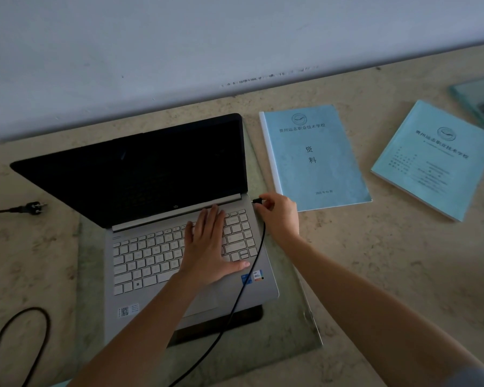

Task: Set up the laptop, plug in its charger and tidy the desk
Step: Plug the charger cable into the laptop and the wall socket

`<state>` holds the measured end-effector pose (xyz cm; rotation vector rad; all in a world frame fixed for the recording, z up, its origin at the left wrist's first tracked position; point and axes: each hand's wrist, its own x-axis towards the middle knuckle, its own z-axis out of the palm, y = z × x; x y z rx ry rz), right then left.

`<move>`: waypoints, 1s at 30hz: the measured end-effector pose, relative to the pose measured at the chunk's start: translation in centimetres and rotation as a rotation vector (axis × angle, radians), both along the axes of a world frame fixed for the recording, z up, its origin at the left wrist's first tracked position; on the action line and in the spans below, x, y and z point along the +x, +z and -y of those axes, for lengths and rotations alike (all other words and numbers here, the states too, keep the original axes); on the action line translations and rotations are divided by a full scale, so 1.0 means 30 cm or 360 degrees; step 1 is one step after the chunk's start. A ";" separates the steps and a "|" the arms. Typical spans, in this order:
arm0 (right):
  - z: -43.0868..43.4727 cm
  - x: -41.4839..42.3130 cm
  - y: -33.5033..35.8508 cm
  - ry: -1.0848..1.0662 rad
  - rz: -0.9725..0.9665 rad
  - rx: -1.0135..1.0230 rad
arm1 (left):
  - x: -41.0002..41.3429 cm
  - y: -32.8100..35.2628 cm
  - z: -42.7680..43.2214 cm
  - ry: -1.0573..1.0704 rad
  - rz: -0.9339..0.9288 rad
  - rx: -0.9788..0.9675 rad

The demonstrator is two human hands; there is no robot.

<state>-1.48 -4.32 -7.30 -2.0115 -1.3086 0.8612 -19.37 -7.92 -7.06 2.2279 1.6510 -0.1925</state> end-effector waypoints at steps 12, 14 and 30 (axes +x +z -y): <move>0.002 -0.039 0.007 -0.0047 0.0122 -0.0052 | 0.001 0.001 0.001 0.0004 0.0005 0.0014; 0.002 -0.055 0.009 -0.0126 0.0105 -0.0094 | 0.004 0.003 0.000 0.0007 0.0005 0.0012; 0.026 -0.069 0.035 0.0020 0.0098 -0.0164 | 0.006 0.000 -0.002 0.0013 -0.0011 -0.0001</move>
